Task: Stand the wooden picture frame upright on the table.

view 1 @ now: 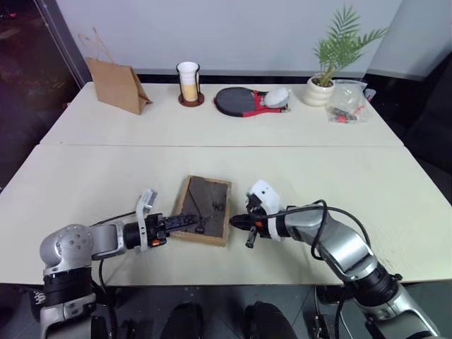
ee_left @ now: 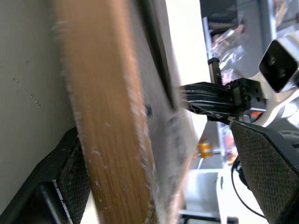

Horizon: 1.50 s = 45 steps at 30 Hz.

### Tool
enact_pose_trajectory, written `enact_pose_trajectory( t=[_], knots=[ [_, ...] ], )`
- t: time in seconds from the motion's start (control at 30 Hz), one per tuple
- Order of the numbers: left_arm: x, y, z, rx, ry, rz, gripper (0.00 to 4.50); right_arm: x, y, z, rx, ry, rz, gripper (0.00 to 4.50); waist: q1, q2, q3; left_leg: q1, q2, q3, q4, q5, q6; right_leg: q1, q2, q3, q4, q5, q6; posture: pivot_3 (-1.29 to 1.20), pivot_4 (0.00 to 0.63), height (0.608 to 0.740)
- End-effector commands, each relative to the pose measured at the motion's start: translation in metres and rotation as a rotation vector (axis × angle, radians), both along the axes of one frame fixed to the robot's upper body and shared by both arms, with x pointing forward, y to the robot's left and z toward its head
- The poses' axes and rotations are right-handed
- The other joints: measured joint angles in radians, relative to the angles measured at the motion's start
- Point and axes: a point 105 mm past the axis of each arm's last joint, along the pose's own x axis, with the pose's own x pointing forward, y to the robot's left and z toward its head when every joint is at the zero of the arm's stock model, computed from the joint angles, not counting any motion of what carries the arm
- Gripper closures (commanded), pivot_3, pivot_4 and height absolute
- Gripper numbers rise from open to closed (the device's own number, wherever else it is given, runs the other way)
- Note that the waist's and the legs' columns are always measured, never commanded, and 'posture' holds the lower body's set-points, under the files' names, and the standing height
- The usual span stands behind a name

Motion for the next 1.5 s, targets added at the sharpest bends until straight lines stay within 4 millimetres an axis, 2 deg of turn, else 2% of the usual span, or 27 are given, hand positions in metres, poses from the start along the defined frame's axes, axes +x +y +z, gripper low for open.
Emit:
enact_pose_trajectory(
  t=[0.03, 0.13, 0.27, 0.33, 0.43, 0.47, 0.57, 0.67, 0.8, 1.03, 1.13, 1.23, 1.33, 1.4, 1.5],
  knots=[
    [-0.002, -0.002, 0.011, -0.070, -0.015, -0.014, 0.07, 0.003, -0.012, 0.023, 0.011, -0.086, -0.016, 4.50, -0.001, 0.000, 0.000, 0.000, 0.000, 0.000, 0.000, 0.000, 0.000, 0.000, 0.000, 0.000, 0.000, 0.000, 0.000, 0.00, 0.150, 0.740],
    [-0.001, -0.003, 0.021, -0.141, -0.042, -0.010, 0.07, 0.006, -0.021, 0.033, 0.015, -0.106, -0.042, 4.50, -0.001, 0.000, 0.000, -0.001, 0.000, 0.000, 0.000, 0.000, 0.000, -0.001, 0.000, 0.000, 0.000, 0.000, 0.000, 0.00, 0.150, 0.740],
    [-0.005, -0.008, 0.013, -0.110, -0.023, -0.016, 0.07, 0.007, -0.019, 0.038, 0.037, -0.106, -0.047, 4.50, -0.002, 0.000, 0.000, -0.001, 0.001, 0.000, 0.000, 0.000, 0.000, -0.002, -0.001, 0.000, 0.000, 0.000, 0.000, 0.00, 0.150, 0.740],
    [-0.006, -0.011, 0.009, -0.086, -0.013, -0.019, 0.07, 0.005, -0.015, 0.035, 0.041, -0.094, -0.035, 4.50, -0.004, 0.000, 0.000, -0.001, 0.001, 0.000, 0.000, 0.000, 0.000, -0.002, -0.001, 0.000, -0.001, 0.000, 0.000, 0.00, 0.150, 0.740],
    [-0.008, -0.012, 0.004, -0.043, -0.012, -0.026, 0.07, 0.005, -0.015, 0.020, -0.008, -0.084, -0.032, 4.50, -0.003, 0.000, 0.000, -0.002, 0.001, -0.001, 0.000, 0.000, 0.000, -0.002, -0.001, 0.000, -0.001, 0.000, 0.000, 0.00, 0.150, 0.740],
    [-0.009, -0.012, 0.001, -0.021, -0.012, -0.026, 0.58, 0.006, -0.017, 0.014, -0.034, -0.084, -0.037, 4.50, -0.003, 0.000, 0.000, -0.002, 0.001, -0.001, 0.000, 0.000, 0.000, -0.002, -0.001, 0.000, -0.001, 0.000, 0.000, 0.00, 0.150, 0.740],
    [-0.007, -0.012, -0.005, 0.011, -0.005, -0.008, 0.58, 0.006, -0.015, 0.003, -0.044, -0.062, -0.038, 4.50, -0.003, 0.000, 0.000, -0.002, 0.001, 0.000, 0.000, 0.000, 0.000, -0.002, -0.001, 0.000, -0.001, -0.001, -0.001, 0.00, 0.150, 0.740],
    [-0.007, -0.011, -0.007, 0.015, -0.007, -0.001, 1.33, 0.005, -0.010, -0.001, -0.030, -0.049, -0.029, 4.50, -0.002, 0.000, 0.000, -0.002, 0.000, 0.000, 0.000, 0.000, 0.000, -0.002, -0.002, 0.000, -0.001, -0.001, -0.003, 0.00, 0.150, 0.740],
    [-0.008, -0.011, -0.006, 0.010, -0.010, -0.002, 3.38, 0.007, -0.010, -0.008, -0.027, -0.037, -0.039, 4.50, -0.003, 0.000, 0.000, -0.002, 0.001, 0.000, 0.000, 0.000, 0.000, -0.002, -0.002, 0.000, -0.001, -0.001, -0.003, 0.00, 0.150, 0.740],
    [-0.009, -0.012, 0.000, -0.026, -0.028, 0.004, 3.46, 0.008, -0.005, -0.013, -0.003, -0.016, -0.038, 4.50, -0.004, 0.000, 0.000, -0.002, 0.001, -0.001, 0.000, 0.000, 0.000, -0.001, -0.002, 0.000, -0.002, -0.002, -0.003, 0.00, 0.150, 0.740],
    [-0.009, -0.011, 0.020, -0.128, -0.083, -0.001, 3.46, 0.014, -0.012, 0.003, 0.003, -0.065, -0.053, 4.50, -0.004, 0.000, 0.000, -0.002, 0.001, -0.001, 0.000, 0.000, 0.000, -0.002, -0.002, 0.000, -0.002, -0.002, -0.003, 0.00, 0.150, 0.740],
    [-0.008, -0.007, 0.045, -0.228, -0.165, 0.004, 3.46, 0.021, -0.029, 0.040, 0.032, -0.156, -0.085, 4.50, -0.001, 0.000, 0.001, -0.003, 0.001, -0.001, 0.000, 0.000, 0.000, -0.003, -0.002, 0.000, -0.002, -0.001, -0.003, 0.00, 0.150, 0.740],
    [-0.010, -0.006, 0.057, -0.257, -0.206, -0.004, 3.46, 0.019, -0.035, 0.066, 0.067, -0.189, -0.080, 4.50, -0.001, -0.001, 0.001, -0.004, 0.001, -0.001, 0.000, 0.000, 0.000, -0.003, -0.002, 0.000, -0.002, -0.001, -0.002, 0.00, 0.150, 0.740],
    [-0.009, -0.008, 0.065, -0.270, -0.233, -0.002, 3.46, 0.018, -0.039, 0.093, 0.111, -0.231, -0.062, 4.50, -0.001, -0.001, 0.001, -0.004, 0.001, -0.001, -0.001, 0.000, 0.000, -0.003, -0.002, 0.000, -0.002, -0.001, -0.001, 0.00, 0.150, 0.740],
    [-0.008, -0.010, 0.067, -0.273, -0.238, -0.001, 3.46, 0.018, -0.039, 0.121, 0.172, -0.258, -0.034, 3.57, -0.004, -0.001, 0.001, -0.003, 0.001, -0.001, -0.002, 0.000, 0.000, -0.003, -0.002, 0.000, -0.003, 0.000, -0.001, 0.00, 0.150, 0.740]
  ],
)
